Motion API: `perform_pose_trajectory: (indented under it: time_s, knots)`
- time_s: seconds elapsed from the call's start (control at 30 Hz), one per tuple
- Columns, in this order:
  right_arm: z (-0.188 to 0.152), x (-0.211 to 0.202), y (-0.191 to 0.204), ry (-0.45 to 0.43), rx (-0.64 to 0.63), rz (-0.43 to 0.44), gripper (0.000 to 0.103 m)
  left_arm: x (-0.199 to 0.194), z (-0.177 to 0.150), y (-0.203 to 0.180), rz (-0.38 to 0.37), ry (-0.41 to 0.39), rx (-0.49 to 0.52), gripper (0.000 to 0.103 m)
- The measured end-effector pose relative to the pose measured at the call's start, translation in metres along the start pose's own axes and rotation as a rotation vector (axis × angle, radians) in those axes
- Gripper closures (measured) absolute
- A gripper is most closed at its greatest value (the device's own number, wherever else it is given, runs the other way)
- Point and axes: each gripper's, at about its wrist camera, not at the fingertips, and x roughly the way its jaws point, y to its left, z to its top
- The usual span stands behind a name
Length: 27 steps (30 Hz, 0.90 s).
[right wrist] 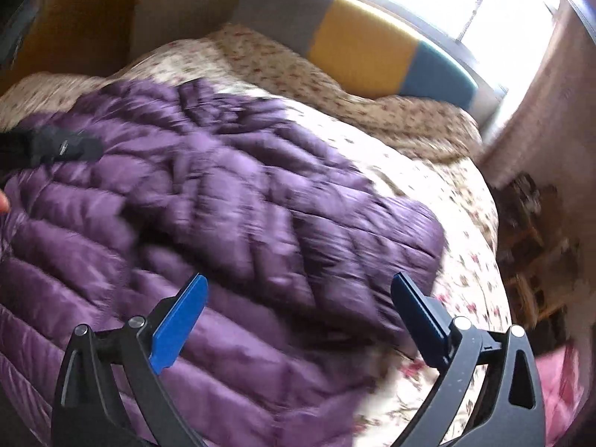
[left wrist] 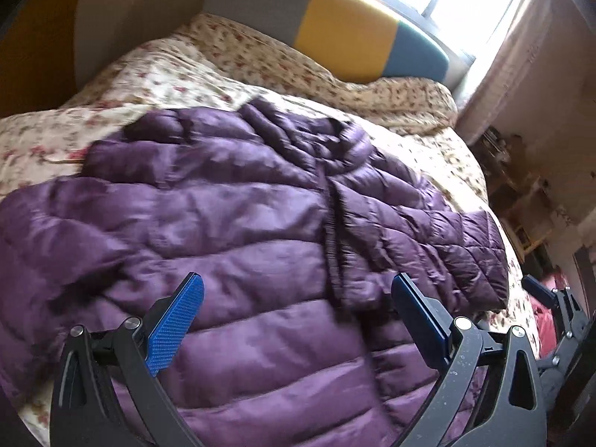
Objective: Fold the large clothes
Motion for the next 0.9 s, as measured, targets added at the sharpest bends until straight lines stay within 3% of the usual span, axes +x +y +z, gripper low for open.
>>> perform_pose_trajectory:
  time_s: [0.13, 0.23, 0.27, 0.37, 0.6, 0.9]
  knots:
    - [-0.005, 0.013, -0.045, 0.027, 0.129, -0.036, 0.005, 0.027, -0.001, -0.016, 0.003, 0.064, 0.022, 0.026]
    - [-0.008, 0.025, -0.074, 0.037, 0.231, -0.038, 0.005, 0.046, -0.003, -0.023, 0.009, 0.099, 0.043, 0.060]
    - [-0.008, 0.028, -0.081, 0.039, 0.261, -0.033, 0.005, 0.050, -0.004, -0.023, 0.009, 0.105, 0.049, 0.079]
    - [-0.007, 0.037, -0.095, 0.040, 0.333, 0.005, 0.006, 0.046, -0.006, -0.023, 0.003, 0.074, 0.063, 0.101]
    - [0.009, 0.055, -0.079, 0.045, 0.365, 0.089, 0.009, 0.015, 0.000, 0.004, 0.000, -0.004, 0.026, 0.102]
    - [0.019, 0.093, -0.021, 0.104, 0.309, 0.117, 0.009, 0.002, -0.004, 0.038, 0.062, -0.019, -0.020, 0.102]
